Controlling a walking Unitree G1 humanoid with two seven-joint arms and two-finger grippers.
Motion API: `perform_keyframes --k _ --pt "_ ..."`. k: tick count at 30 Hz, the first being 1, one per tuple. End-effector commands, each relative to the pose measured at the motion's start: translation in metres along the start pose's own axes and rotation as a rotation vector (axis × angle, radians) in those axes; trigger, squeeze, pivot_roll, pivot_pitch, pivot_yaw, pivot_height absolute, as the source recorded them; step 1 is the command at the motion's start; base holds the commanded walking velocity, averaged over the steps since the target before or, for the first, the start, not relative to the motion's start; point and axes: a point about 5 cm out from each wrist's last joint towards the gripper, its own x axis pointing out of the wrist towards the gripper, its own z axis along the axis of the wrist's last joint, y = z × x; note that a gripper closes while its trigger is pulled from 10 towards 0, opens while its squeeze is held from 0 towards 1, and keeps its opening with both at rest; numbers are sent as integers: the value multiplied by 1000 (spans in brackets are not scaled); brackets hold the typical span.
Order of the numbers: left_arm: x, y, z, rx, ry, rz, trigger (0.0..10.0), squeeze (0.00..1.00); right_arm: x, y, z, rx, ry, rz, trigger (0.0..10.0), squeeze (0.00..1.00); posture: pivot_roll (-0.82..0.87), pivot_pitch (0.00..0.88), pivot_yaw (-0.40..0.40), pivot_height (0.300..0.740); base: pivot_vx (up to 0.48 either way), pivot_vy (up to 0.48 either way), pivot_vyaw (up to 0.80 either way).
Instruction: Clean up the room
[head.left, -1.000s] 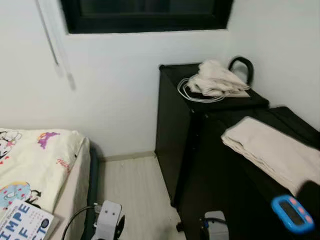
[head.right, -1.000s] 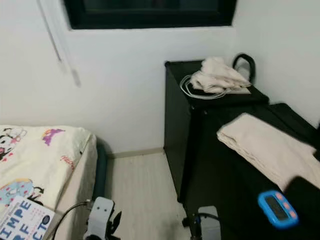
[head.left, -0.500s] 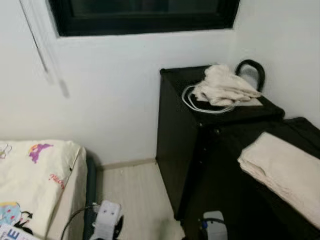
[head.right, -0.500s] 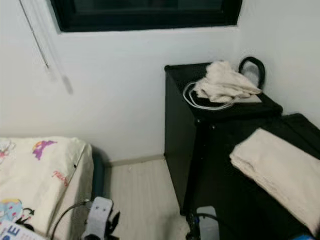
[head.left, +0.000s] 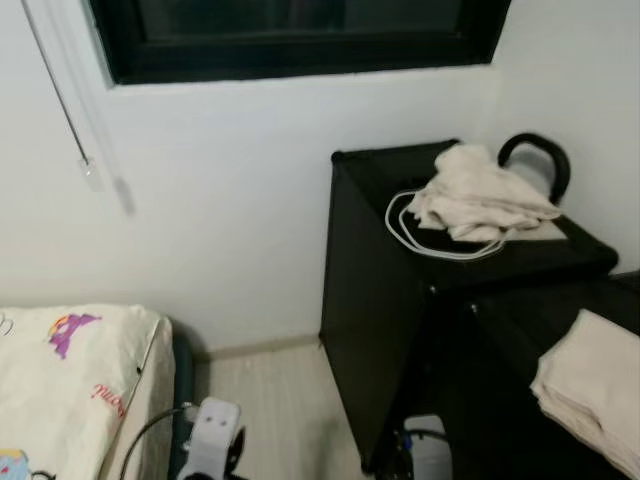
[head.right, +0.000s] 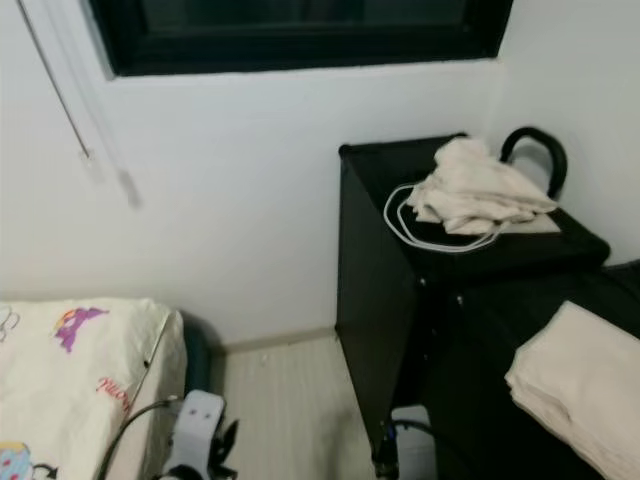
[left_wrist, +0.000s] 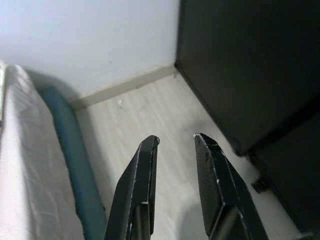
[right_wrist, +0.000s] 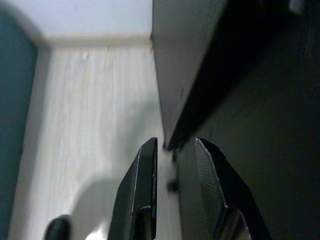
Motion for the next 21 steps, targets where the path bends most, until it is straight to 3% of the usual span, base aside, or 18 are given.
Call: perform_keyframes --k 1,21 --pt "-5 5 -8 -3 31 12 10000 0 -3 6 -6 14 13 14 10000 0 16 94 -40 740 349 0 0" --pt "-6 3 -10 -2 37 3 10000 0 -4 3 -8 9 20 10 10000 0 10 89 -39 740 342 0 0"
